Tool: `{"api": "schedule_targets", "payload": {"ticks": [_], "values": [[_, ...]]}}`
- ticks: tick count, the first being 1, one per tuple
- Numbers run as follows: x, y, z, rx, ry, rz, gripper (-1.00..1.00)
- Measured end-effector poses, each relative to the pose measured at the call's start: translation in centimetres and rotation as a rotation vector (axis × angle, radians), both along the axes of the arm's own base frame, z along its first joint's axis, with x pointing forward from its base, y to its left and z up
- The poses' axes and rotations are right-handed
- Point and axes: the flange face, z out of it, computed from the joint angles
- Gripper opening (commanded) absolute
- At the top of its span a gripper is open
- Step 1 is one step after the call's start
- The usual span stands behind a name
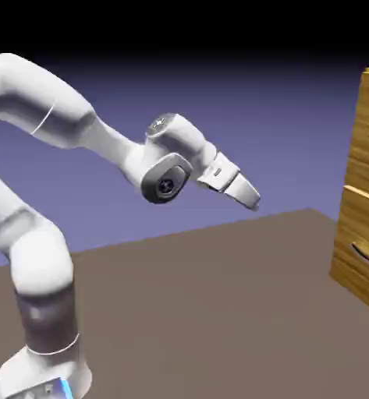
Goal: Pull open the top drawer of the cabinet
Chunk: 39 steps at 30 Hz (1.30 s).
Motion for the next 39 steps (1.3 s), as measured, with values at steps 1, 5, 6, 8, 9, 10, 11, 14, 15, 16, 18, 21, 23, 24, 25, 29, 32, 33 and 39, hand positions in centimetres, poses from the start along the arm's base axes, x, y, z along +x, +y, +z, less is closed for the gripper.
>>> {"api": "schedule_targets", "payload": {"ticks": [1,5,6,8,9,10,11,14,15,16,18,21,23,24,25,29,32,33,39], "values": [[0.6,-0.7,-0.4,0.012,0.016,0.000,0.00],[3.0,-3.5,-2.1,0.053,0.079,0.000,0.00],[3.5,-4.2,-2.7,0.062,0.094,0.000,0.00],[4.5,-5.6,-3.8,0.079,0.122,0.000,0.00],[5.0,-6.3,-4.4,0.086,0.135,0.000,0.00],[5.5,-6.9,-5.0,0.092,0.147,0.000,0.00],[5.9,-7.6,-5.6,0.098,0.158,0.000,0.00],[7.1,-9.6,-7.5,0.110,0.188,0.000,0.00],[7.4,-10.3,-8.2,0.113,0.196,0.000,0.00],[7.8,-10.9,-8.8,0.114,0.203,0.001,0.00],[8.3,-12.4,-10.0,0.115,0.215,-0.003,0.00],[9.1,-14.1,-11.7,0.107,0.225,-0.001,0.00],[9.6,-15.3,-12.7,0.096,0.226,0.001,0.00],[9.8,-15.9,-13.2,0.089,0.226,0.002,0.00],[10.1,-16.4,-13.6,0.080,0.224,0.004,0.00],[10.9,-18.6,-15.0,0.032,0.207,0.012,0.00],[11.6,-20.1,-15.6,-0.018,0.184,0.022,0.00],[11.9,-20.6,-15.7,-0.038,0.175,0.026,0.00],[13.7,-22.8,-15.3,-0.185,0.100,0.064,0.00]]}}
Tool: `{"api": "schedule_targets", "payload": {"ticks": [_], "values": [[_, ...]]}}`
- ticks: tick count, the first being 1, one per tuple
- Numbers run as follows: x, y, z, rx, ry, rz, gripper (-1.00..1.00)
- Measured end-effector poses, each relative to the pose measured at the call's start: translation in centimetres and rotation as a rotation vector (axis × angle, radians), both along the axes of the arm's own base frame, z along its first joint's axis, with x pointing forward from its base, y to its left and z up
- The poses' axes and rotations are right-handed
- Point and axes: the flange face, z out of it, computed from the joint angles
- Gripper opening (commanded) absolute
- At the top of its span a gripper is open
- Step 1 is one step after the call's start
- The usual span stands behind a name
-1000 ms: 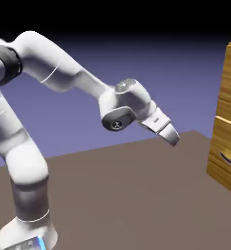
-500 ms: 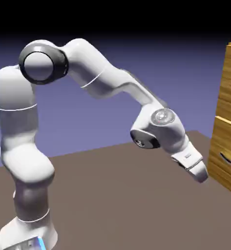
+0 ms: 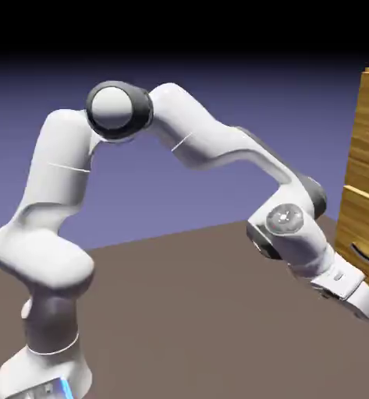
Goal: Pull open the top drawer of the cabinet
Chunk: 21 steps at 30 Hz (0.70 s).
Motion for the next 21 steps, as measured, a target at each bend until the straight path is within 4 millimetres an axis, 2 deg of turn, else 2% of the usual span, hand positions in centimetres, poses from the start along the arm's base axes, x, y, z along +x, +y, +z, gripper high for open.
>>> {"api": "schedule_targets", "payload": {"ticks": [6,11,16,21], "values": [[2.5,-1.0,2.0,-0.191,-0.101,0.083,0.00],[5.1,-0.5,4.9,-0.383,-0.203,0.176,0.00],[8.2,1.7,8.7,-0.599,-0.318,0.291,0.00],[11.5,6.1,12.9,-0.833,-0.448,0.424,0.00]]}}
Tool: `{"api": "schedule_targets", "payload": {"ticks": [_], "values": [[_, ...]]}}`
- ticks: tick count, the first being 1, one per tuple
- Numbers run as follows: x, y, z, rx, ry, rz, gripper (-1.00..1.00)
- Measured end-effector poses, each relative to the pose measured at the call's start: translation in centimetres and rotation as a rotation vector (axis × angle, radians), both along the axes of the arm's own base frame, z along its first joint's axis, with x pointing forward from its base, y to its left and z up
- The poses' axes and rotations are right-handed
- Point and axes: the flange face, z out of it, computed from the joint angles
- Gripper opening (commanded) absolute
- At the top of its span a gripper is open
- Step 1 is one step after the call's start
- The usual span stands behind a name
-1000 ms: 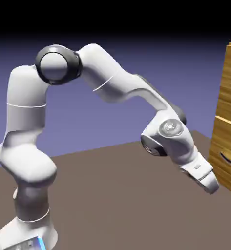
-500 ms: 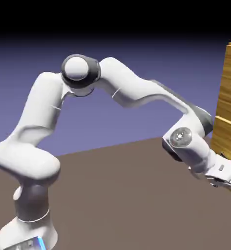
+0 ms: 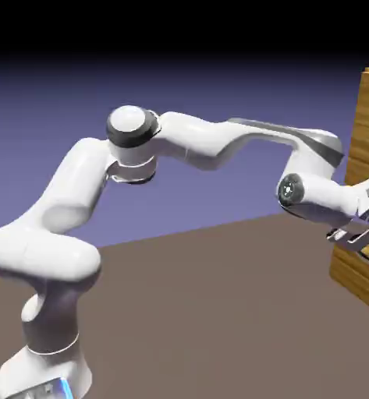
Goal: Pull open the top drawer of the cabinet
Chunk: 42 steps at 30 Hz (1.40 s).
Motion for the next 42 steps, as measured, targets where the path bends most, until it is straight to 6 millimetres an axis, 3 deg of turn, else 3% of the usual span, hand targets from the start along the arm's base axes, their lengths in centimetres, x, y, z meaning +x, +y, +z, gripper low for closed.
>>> {"api": "schedule_targets", "payload": {"ticks": [4,8,16,17,19,30,42], "values": [[2.5,5.1,3.4,-0.199,-0.109,0.118,0.00],[4.5,11.8,6.5,-0.399,-0.229,0.242,0.00],[9.2,11.8,6.6,-0.400,-0.229,0.242,0.00],[9.5,11.8,6.5,-0.399,-0.229,0.242,-1.00],[9.5,11.8,6.5,-0.399,-0.229,0.242,-1.00],[1.9,11.8,6.5,-0.399,-0.227,0.243,-1.00],[-9.3,11.8,6.5,-0.399,-0.226,0.243,-1.00]]}}
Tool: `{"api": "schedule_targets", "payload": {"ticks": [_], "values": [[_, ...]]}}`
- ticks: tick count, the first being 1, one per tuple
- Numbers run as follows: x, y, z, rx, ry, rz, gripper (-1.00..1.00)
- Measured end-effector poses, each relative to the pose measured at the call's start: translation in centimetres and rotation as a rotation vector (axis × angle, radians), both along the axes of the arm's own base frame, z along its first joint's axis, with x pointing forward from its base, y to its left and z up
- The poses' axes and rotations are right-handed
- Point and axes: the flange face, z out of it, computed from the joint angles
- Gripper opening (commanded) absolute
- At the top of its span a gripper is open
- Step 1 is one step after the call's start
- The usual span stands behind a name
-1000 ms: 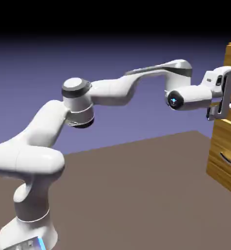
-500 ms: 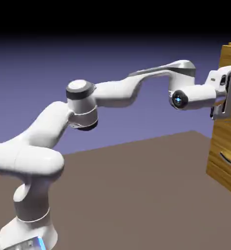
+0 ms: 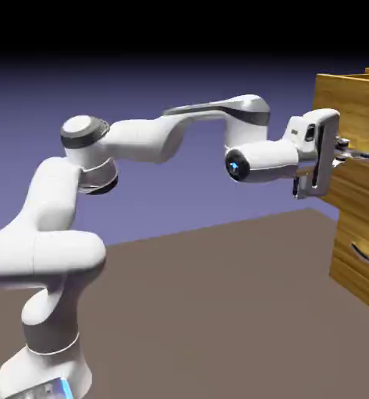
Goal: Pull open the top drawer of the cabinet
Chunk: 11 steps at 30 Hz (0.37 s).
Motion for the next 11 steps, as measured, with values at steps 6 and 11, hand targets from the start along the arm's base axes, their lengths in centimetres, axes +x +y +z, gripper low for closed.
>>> {"api": "schedule_targets", "payload": {"ticks": [6,11], "values": [[-6.6,0.0,0.0,0.000,0.000,0.000,-1.00],[-9.5,0.0,0.1,-0.001,-0.003,-0.001,1.00]]}}
